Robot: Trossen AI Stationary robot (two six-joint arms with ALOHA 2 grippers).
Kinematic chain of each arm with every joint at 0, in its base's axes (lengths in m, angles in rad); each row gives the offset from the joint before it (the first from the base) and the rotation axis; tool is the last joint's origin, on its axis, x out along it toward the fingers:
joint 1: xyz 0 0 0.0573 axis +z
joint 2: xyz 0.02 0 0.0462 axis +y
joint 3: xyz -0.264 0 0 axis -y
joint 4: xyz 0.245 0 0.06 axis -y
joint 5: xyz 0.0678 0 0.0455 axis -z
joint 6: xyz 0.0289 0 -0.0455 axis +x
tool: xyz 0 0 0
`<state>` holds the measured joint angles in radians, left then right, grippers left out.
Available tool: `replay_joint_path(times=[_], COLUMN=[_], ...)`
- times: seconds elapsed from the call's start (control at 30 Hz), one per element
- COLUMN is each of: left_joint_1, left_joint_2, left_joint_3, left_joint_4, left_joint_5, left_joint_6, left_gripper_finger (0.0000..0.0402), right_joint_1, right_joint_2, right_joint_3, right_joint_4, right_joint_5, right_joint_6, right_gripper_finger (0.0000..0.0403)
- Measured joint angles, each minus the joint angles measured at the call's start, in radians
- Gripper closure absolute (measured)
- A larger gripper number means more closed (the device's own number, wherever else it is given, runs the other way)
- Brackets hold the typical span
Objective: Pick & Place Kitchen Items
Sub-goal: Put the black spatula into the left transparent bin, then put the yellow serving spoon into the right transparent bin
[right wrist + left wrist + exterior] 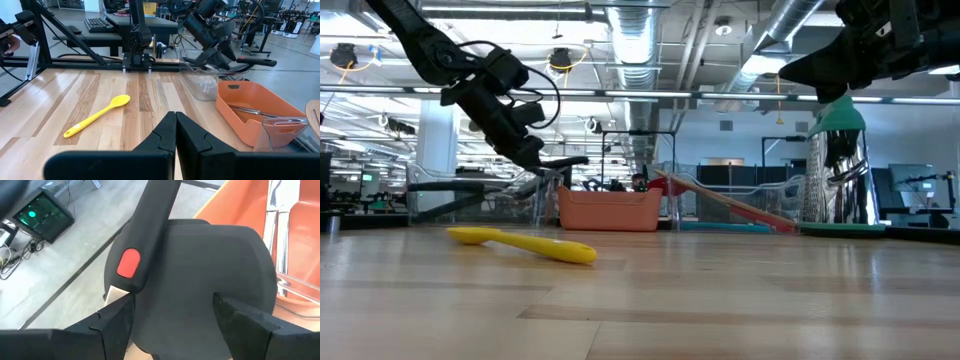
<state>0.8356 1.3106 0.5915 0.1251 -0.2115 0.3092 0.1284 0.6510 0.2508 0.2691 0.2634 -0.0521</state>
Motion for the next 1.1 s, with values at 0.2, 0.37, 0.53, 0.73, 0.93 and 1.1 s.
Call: replay_joint_path(times=[0.2, 0.37, 0.53, 0.73, 0.93, 1.1], left_joint_1=[0.000, 0.000, 0.000, -0.016, -0.050, -0.101], left_joint_2=[0.000, -0.001, -0.001, -0.001, -0.007, -0.092], left_joint_3=[0.000, 0.000, 0.000, 0.000, 0.001, 0.001], left_joint_4=[0.021, 0.025, 0.027, 0.027, 0.023, -0.015], left_joint_5=[-0.010, -0.141, -0.204, -0.208, -0.207, -0.208], left_joint_6=[0.000, 0.001, -0.002, -0.005, -0.006, -0.013], left_gripper_finger=[0.0141, 0.0125, 0.0090, 0.0044, 0.0018, 0.0020], right_joint_1=[0.000, 0.000, 0.000, 0.000, 0.000, 0.000], right_joint_2=[0.000, 0.000, 0.000, 0.000, 0.003, 0.003], right_joint_3=[0.000, 0.000, 0.000, 0.000, 0.000, 0.000], right_joint_4=[0.000, 0.000, 0.000, 0.000, 0.001, 0.001], right_joint_5=[0.000, 0.000, 0.000, 0.000, 0.000, 0.000], right_joint_6=[0.000, 0.000, 0.000, 0.000, 0.000, 0.000], right_gripper_finger=[0.0403, 0.0403, 0.0403, 0.0403, 0.0403, 0.0403])
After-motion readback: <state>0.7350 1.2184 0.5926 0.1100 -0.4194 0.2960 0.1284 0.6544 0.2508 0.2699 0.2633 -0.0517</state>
